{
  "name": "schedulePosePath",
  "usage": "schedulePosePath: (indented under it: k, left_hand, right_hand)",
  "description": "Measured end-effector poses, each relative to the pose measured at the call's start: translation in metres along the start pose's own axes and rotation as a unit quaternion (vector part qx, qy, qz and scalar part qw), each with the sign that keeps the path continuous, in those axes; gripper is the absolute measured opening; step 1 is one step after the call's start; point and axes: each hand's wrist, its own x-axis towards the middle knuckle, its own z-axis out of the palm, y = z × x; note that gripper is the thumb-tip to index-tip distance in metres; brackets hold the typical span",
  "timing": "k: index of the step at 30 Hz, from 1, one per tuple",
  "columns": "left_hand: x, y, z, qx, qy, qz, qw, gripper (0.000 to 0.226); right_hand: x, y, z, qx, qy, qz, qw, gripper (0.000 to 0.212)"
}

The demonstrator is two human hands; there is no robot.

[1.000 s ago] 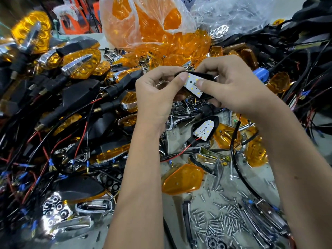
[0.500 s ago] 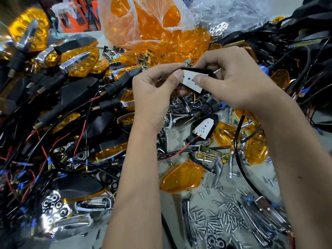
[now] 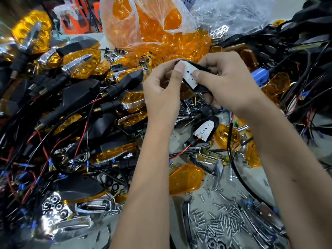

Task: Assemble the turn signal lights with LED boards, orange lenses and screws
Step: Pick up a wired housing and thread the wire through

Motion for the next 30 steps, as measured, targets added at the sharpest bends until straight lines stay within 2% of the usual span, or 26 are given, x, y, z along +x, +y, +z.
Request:
schedulePosePath:
  k: [2,4,8,9,11,13,15,18,22,25,30]
  left_hand:
    - [-0.005,-0.001,0.008,0.004,-0.023,-0.031,0.999,0.022]
    - [-0.009,-0.002,0.013,-0.040,-0.019,-0.078,0.996,0.025]
    - [-0.007,-0.001,0.011,-0.054,0.024,-0.137,0.989,0.021]
    - [-0.005,0.000,0.006,-0.038,0.008,-0.135,0.990,0.022]
    - [-0.003,0.002,-0.005,0.019,-0.078,-0.092,0.992,0.018]
    - [-0.002,0.005,-0.014,0.102,-0.164,-0.036,0.980,0.019]
    - [-0.001,0.007,-0.017,0.155,-0.213,-0.019,0.964,0.018]
    - [-0.003,0.009,-0.018,0.196,-0.230,-0.044,0.952,0.005]
    - [-0.004,0.009,-0.020,0.172,-0.222,-0.054,0.958,0.016]
    - [-0.002,0.007,-0.023,0.148,-0.248,-0.070,0.955,0.008]
    - [-0.003,0.002,-0.023,0.127,-0.245,-0.094,0.957,0.017]
  right_hand:
    - [0.000,0.000,0.008,0.052,0.023,0.034,0.998,0.017]
    - [-0.001,-0.001,0.013,0.072,0.016,0.044,0.996,0.014]
    - [-0.002,0.003,0.006,-0.009,-0.015,0.024,1.000,0.025]
    - [-0.001,0.004,0.003,-0.012,0.001,0.021,1.000,0.028]
    - [0.000,0.006,-0.005,0.004,0.032,0.009,0.999,0.023]
    - [0.000,0.007,-0.008,0.023,0.018,-0.001,1.000,0.018]
    - [-0.002,0.009,-0.008,0.027,-0.006,-0.004,1.000,0.014]
    - [-0.003,0.011,-0.009,0.030,-0.035,-0.008,0.999,0.009]
    - [-0.001,0.013,-0.012,0.035,-0.008,-0.016,0.999,0.006]
    - [0.000,0.015,-0.014,0.043,0.011,-0.010,0.999,0.007]
    - [0.000,0.013,-0.013,0.046,0.009,-0.011,0.999,0.010]
